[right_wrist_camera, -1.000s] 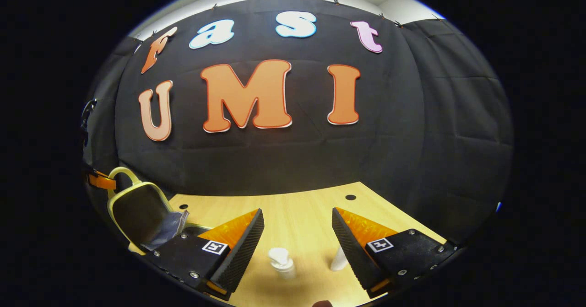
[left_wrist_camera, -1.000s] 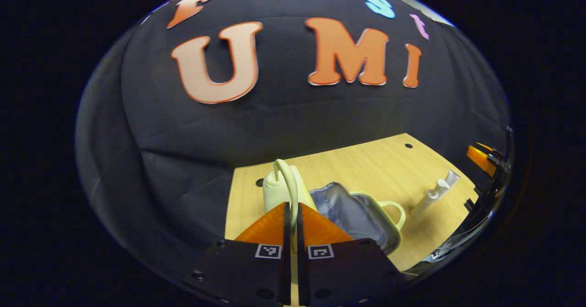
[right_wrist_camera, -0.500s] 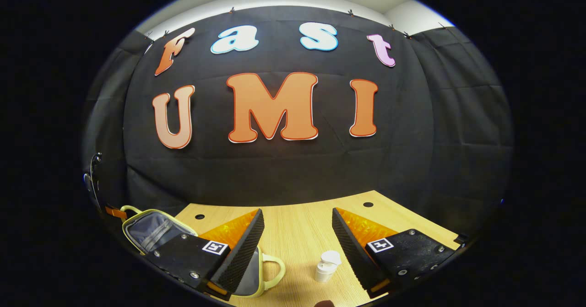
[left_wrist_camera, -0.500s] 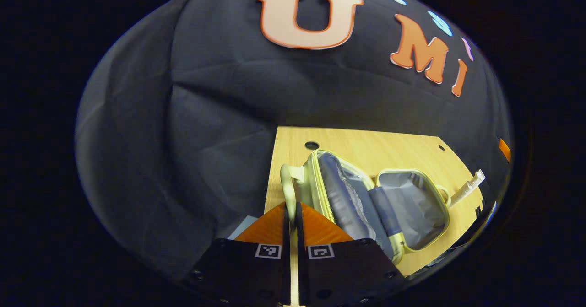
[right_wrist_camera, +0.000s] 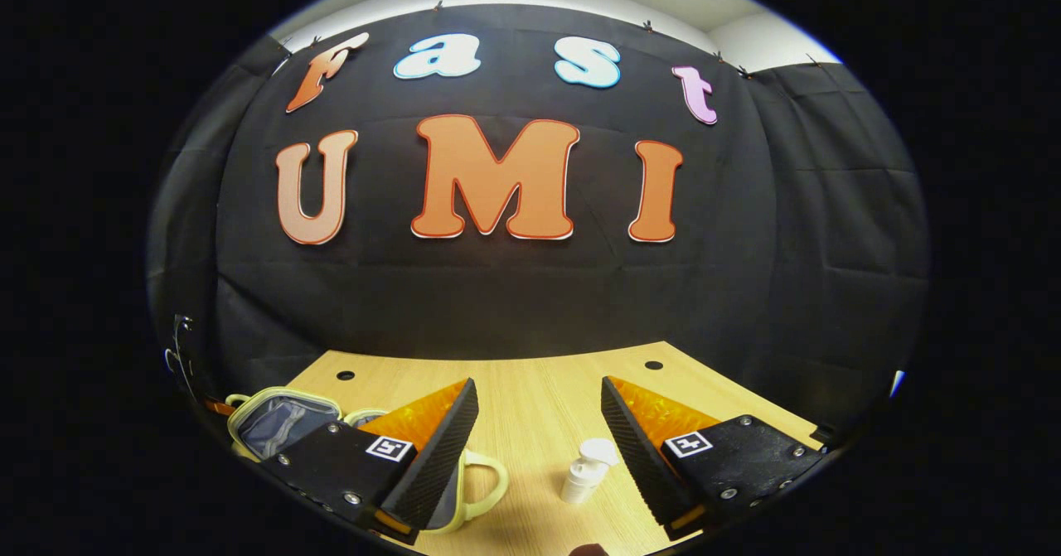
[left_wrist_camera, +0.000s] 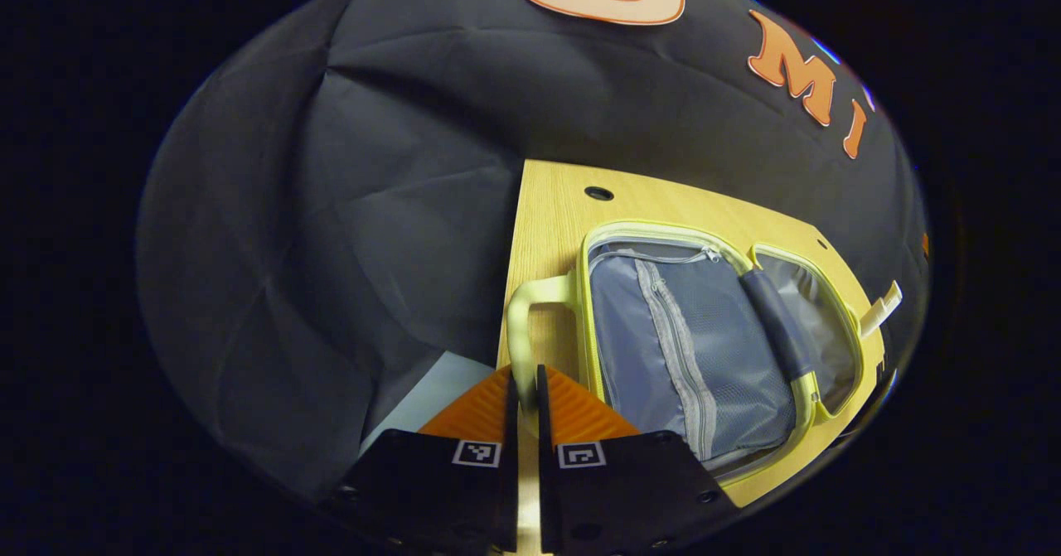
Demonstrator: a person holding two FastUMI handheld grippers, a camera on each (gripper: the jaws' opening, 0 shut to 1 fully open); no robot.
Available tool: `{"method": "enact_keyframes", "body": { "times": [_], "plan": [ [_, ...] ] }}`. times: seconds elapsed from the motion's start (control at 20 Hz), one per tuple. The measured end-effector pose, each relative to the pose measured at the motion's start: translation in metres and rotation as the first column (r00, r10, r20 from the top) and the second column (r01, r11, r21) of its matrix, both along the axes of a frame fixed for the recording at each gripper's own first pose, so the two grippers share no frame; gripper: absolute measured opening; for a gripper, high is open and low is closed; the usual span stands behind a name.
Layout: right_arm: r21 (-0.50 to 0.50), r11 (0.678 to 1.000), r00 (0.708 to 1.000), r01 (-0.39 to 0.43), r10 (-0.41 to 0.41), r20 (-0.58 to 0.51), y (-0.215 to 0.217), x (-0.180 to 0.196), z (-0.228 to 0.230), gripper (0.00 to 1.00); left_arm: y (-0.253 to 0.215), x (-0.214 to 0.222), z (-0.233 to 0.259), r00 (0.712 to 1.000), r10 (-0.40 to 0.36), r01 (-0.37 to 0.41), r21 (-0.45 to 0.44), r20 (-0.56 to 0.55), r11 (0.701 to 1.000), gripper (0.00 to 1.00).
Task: First open the suitcase, pack the skin care products into it, and then close the suitcase.
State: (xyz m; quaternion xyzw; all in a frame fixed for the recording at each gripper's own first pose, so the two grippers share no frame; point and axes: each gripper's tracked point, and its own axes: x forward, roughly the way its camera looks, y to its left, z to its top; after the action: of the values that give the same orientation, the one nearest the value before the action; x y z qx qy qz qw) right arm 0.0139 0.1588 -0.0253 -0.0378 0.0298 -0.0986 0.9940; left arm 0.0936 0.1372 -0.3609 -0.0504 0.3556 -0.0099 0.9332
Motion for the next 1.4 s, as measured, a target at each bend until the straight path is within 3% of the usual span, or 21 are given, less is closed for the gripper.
{"method": "enact_keyframes", "body": {
  "times": [0.15, 0.25, 0.4, 0.6, 0.7, 0.75, 0.95, 1.25, 1.4],
  "plan": [
    [0.005, 1.000, 1.000, 0.001, -0.001, -0.011, -0.011, 0.003, 0.000, 0.95, 0.005, -0.001, -0.001, 1.000, 0.018, -0.018, 0.020, 0.000, 1.000, 0.24],
    [0.004, 1.000, 1.000, 0.000, 0.000, -0.021, -0.021, 0.006, 0.001, 0.95, 0.010, 0.004, 0.012, 0.998, 0.040, -0.042, 0.045, 0.049, 0.998, 0.25],
    [-0.008, 1.000, 0.999, -0.009, 0.009, -0.040, -0.040, 0.012, 0.003, 0.95, 0.004, 0.018, 0.046, 0.981, 0.084, -0.102, 0.096, 0.173, 0.990, 1.00],
    [-0.018, 0.999, 0.998, -0.038, 0.037, -0.058, -0.072, 0.023, 0.009, 0.95, -0.047, 0.010, 0.145, 0.931, 0.053, -0.127, 0.183, 0.362, 0.975, 0.96],
    [-0.025, 0.998, 0.997, -0.053, 0.051, -0.066, -0.091, 0.027, 0.009, 0.95, -0.094, 0.005, 0.187, 0.893, 0.005, -0.119, 0.225, 0.450, 0.967, 0.94],
    [-0.027, 0.998, 0.996, -0.060, 0.058, -0.071, -0.102, 0.029, 0.009, 0.95, -0.121, 0.005, 0.205, 0.876, -0.011, -0.113, 0.226, 0.483, 0.968, 0.99],
    [-0.053, 0.994, 0.992, -0.100, 0.095, -0.083, -0.140, 0.034, 0.001, 0.95, -0.235, 0.005, 0.258, 0.812, -0.064, -0.072, 0.208, 0.580, 0.975, 0.99],
    [-0.040, 0.984, 0.983, -0.171, 0.167, -0.077, -0.182, 0.034, -0.012, 0.95, -0.398, -0.004, 0.261, 0.753, -0.137, 0.007, 0.200, 0.643, 0.980, 1.00],
    [-0.027, 0.982, 0.979, -0.186, 0.183, -0.088, -0.202, 0.030, -0.026, 0.95, -0.480, -0.012, 0.224, 0.770, -0.184, 0.084, 0.188, 0.611, 0.978, 1.00]
  ]
}}
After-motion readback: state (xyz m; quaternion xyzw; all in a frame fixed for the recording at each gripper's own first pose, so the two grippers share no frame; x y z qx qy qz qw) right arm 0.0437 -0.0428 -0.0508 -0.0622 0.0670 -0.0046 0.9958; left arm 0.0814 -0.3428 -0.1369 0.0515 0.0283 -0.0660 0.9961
